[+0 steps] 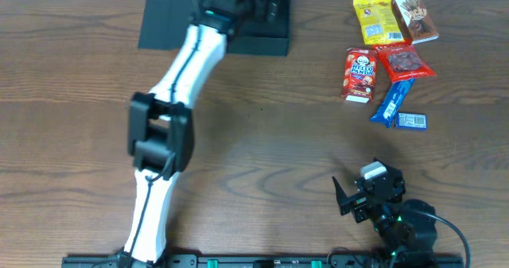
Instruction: Pack container
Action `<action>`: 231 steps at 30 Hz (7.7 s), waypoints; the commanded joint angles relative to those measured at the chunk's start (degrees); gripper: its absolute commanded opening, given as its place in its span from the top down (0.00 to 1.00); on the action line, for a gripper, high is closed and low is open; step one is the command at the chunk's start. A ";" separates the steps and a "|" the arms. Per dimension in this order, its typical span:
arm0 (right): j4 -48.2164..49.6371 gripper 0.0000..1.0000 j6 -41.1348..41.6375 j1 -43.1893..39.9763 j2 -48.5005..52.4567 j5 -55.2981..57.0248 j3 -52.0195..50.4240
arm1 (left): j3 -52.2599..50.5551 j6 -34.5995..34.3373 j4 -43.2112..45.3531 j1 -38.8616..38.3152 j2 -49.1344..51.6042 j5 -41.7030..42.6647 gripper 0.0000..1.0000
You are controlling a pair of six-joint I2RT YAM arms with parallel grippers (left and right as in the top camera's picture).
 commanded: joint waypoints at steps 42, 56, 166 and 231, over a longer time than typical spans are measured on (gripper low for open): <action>0.00 0.01 -1.03 0.33 -0.33 -0.07 -0.24 | 14.47 -7.30 -59.78 -0.55 5.68 9.70 0.05; 0.00 0.01 -1.03 0.33 -0.33 -0.07 -0.24 | 14.47 -26.77 -59.28 0.50 5.68 17.49 0.00; 0.00 0.01 -1.03 0.33 -0.33 -0.07 -0.24 | 28.35 -22.21 -65.96 -2.45 -6.21 -23.26 0.05; 18.12 0.01 15.93 -19.71 113.39 0.33 98.38 | 28.28 -18.56 -56.89 12.33 -7.28 -12.98 0.05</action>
